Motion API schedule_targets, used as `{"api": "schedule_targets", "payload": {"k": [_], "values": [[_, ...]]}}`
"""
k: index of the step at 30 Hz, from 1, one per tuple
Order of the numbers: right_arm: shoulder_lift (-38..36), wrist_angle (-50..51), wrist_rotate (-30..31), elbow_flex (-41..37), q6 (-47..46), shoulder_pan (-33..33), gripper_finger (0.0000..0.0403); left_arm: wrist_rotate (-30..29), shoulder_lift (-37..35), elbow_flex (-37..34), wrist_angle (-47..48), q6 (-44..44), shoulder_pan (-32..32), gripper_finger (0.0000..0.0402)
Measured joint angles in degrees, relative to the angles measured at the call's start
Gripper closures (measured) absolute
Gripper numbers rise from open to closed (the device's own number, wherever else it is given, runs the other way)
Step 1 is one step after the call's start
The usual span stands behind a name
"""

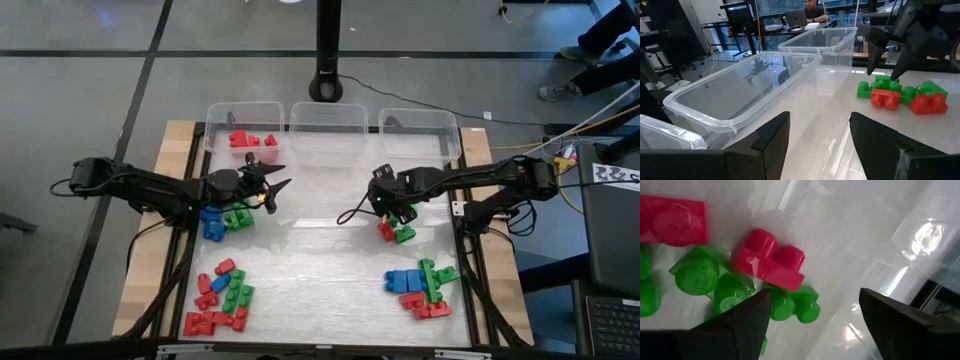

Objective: Sort blocks
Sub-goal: Put the red game piece into the left transparent bin

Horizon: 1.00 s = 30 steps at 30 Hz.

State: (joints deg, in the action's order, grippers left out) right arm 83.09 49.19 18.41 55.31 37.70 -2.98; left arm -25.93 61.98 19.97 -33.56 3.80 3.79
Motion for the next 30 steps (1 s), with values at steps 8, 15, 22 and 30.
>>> {"api": "schedule_targets", "payload": {"k": [8,15,22,30], "values": [[0.0,-5.3,-1.0,-4.6,9.1,0.0,0.0102,0.0,0.0,0.0,0.0,0.1,0.0,0.0204],[0.0,-13.5,-1.4,-10.1,14.1,0.0,0.0102,0.0,0.0,0.0,0.1,0.4,0.0,0.0204],[0.0,-22.2,-1.7,-12.6,15.3,0.0,0.0102,0.0,0.0,0.0,0.0,0.2,0.0,0.0204],[1.5,-33.5,-3.5,-13.7,15.3,0.0,0.0102,0.0,0.0,0.0,0.0,0.2,0.0,0.0204]]}}
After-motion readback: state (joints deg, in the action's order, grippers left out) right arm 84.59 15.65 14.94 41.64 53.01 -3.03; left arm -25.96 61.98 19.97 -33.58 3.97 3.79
